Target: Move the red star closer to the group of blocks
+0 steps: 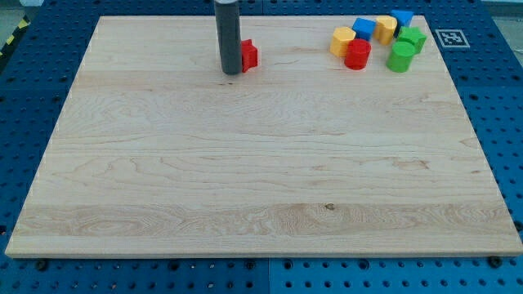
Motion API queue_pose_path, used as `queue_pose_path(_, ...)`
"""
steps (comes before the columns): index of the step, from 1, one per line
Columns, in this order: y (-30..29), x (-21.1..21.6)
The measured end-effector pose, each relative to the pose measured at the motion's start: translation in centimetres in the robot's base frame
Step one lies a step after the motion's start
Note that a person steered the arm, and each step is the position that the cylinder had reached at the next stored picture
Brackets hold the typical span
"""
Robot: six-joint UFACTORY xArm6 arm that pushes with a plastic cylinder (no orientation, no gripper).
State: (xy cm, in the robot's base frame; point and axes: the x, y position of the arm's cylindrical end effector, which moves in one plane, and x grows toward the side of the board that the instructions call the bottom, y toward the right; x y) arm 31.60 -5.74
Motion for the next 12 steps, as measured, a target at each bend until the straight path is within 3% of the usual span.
queue_pose_path(1, -1.3, -3.2)
queue_pose_path(2, -1.3, -3.3)
queue_pose_path(3, 0.4, -2.7)
queue_pose_path(6, 7.5, -6.1)
queue_pose_path(7, 10.4, -6.1)
queue_pose_path(8, 9.8, -6.0)
queue_pose_path(9, 5.5, -5.0)
queue_pose_path(10, 6.0, -4.0)
queue_pose_path(12, 13.7, -3.3)
